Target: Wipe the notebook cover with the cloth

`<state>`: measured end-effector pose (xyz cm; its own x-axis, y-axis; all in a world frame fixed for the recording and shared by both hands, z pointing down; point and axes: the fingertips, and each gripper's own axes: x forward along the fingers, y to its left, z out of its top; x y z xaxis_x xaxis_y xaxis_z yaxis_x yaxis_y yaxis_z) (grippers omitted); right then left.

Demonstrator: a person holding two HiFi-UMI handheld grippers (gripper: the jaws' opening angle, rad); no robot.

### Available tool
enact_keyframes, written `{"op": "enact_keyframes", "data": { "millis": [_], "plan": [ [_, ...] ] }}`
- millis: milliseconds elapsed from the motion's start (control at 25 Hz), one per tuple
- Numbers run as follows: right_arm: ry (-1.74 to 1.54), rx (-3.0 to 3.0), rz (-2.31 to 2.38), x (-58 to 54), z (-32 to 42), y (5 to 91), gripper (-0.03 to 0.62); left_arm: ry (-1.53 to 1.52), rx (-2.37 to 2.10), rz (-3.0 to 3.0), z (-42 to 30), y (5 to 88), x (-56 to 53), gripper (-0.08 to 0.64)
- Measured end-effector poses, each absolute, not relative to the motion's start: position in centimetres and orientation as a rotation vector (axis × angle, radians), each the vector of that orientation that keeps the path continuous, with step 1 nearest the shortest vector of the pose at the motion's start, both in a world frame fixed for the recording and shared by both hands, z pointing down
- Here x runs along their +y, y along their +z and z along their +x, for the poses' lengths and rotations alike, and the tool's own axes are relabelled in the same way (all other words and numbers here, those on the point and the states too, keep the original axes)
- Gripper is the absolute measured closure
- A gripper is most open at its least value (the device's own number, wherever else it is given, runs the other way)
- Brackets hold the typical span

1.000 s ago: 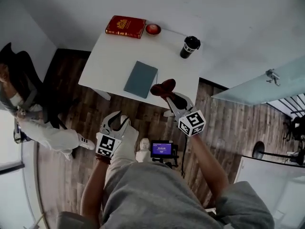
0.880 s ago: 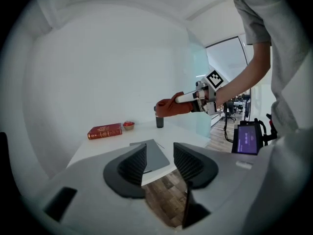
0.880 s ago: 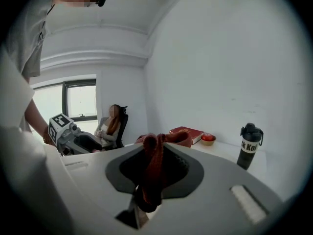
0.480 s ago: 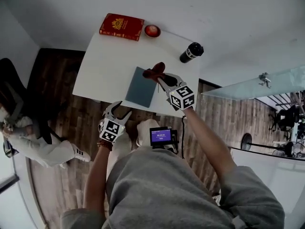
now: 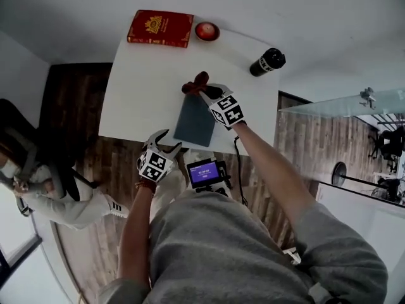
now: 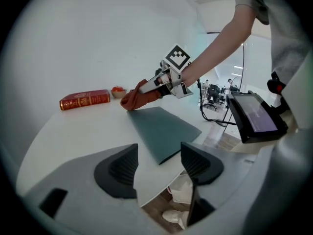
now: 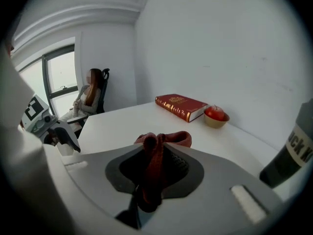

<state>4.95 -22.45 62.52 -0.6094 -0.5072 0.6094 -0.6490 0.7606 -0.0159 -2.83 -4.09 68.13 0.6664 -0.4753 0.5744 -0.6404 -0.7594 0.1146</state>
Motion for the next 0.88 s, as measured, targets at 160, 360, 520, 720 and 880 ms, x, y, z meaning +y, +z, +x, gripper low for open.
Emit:
{"op": "enact_keyframes", "data": {
  "millis": [160, 360, 520, 720, 880],
  "plan": [
    [0.362, -2.276, 0.803, -22.8, 5.1, 65.7, 0.525, 0.847, -0.781, 2.585, -2.3, 69.5, -4.1, 0.281],
    [0.447, -2.227, 0.729, -21.5, 5.0, 68.0, 0.525, 0.911, -0.72, 2.589, -1.4, 70.4, -4.2, 0.263],
    [0.51, -2.201, 0.719, -20.9, 4.8, 68.5, 0.525, 1.011, -0.73, 2.541, -1.3, 71.2, -4.3, 0.27],
    [0.549, -2.175, 0.703, -20.4, 4.4, 68.8, 0.528, 1.054, -0.749, 2.522, -1.4, 71.6, -4.6, 0.275],
    [0.54, -2.157, 0.671, -19.7, 4.2, 68.9, 0.531, 1.056, -0.75, 2.526, -1.3, 71.5, -4.5, 0.276]
  ]
}}
